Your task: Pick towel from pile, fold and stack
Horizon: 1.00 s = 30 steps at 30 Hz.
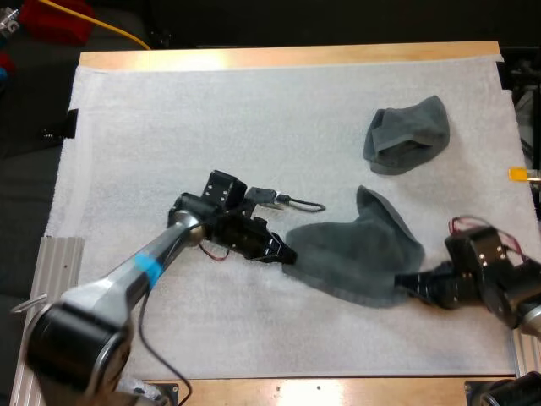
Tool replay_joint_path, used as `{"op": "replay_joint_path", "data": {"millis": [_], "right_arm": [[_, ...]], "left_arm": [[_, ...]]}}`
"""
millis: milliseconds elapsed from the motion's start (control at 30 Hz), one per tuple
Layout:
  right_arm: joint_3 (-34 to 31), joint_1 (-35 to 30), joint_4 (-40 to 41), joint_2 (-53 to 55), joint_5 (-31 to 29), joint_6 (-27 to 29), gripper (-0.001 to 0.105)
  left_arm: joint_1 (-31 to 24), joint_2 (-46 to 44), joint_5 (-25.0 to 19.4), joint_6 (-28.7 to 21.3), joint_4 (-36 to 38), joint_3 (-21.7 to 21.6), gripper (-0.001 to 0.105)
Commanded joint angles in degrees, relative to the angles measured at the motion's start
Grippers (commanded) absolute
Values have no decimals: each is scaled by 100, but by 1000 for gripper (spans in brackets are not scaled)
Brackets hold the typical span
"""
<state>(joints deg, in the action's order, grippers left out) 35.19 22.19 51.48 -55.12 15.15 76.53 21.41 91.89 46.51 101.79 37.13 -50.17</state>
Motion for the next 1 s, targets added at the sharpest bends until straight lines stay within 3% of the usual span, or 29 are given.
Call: {"op": "replay_joint_path", "data": {"millis": [0, 133, 300, 667, 833, 900, 967], "right_arm": [[201, 13, -109, 43, 51, -2, 1], [834, 13, -136, 39, 51, -5, 1], [1451, 13, -136, 31, 51, -30, 1], [2570, 13, 89, 31, 285, -30, 1], [2732, 108, 501, 40, 439, -19, 1], [2749, 270, 578, 76, 430, 25, 1], [2748, 536, 646, 146, 282, 34, 1]], "left_arm": [[41, -276, -106, -90, 117, -7, 0], [41, -1042, -224, -70, 342, -12, 0], [17, -1858, -763, -48, 879, -249, 0], [-496, -2255, -852, -306, 2599, -1764, 0], [-346, -2330, -991, -353, 3075, -2044, 0], [-234, -2398, -1193, -353, 3212, -2043, 0], [-92, -2515, -1777, -353, 3388, -2043, 0]]}}
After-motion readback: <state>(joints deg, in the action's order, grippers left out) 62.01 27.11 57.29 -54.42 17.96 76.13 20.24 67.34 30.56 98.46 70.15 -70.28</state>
